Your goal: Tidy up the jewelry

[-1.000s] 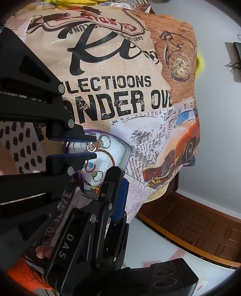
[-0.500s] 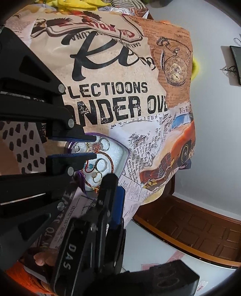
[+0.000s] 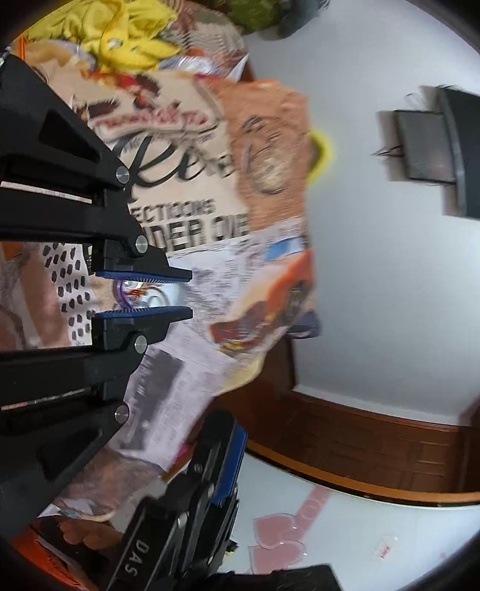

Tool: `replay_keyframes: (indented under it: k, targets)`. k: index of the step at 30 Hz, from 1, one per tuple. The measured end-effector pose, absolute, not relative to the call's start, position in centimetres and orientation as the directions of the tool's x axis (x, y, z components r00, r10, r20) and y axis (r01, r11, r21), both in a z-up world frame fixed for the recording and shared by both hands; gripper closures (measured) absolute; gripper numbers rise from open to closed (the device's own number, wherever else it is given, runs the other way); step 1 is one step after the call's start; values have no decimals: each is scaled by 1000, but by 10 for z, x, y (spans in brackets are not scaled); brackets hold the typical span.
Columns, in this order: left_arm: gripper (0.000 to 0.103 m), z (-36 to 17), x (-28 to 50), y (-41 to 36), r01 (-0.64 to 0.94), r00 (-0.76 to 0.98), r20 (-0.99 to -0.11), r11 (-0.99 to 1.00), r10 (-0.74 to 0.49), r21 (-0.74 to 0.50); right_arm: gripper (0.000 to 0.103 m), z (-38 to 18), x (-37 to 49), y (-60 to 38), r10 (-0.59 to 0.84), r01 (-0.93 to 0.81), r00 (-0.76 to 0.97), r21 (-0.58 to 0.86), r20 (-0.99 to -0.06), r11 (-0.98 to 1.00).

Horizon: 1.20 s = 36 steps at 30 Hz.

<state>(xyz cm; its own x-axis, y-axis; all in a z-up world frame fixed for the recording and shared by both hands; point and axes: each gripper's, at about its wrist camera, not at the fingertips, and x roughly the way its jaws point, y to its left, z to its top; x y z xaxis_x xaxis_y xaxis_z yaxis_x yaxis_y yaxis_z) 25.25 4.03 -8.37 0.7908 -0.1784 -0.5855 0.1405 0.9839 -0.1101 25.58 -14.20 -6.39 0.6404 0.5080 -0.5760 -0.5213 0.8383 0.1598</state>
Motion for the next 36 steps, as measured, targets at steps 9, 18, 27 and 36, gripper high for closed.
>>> replay_keyframes:
  k: [9, 18, 27, 36]
  targets:
    - [59, 9, 144, 32, 95, 948, -300, 993, -110, -66, 77, 31, 145, -174, 507, -508, 825, 64, -251, 859]
    - [8, 30, 63, 30, -20, 992, -122, 997, 12, -69, 54, 48, 77, -181, 436, -438, 893, 14, -107, 899]
    - [2, 30, 38, 26, -51, 995, -92, 997, 47, -50, 10, 48, 62, -173, 364, -366, 928, -10, -79, 931]
    - [2, 29, 27, 25, -49, 995, -92, 998, 45, -42, 1, 42, 54, -177, 358, -362, 929, -19, -91, 932]
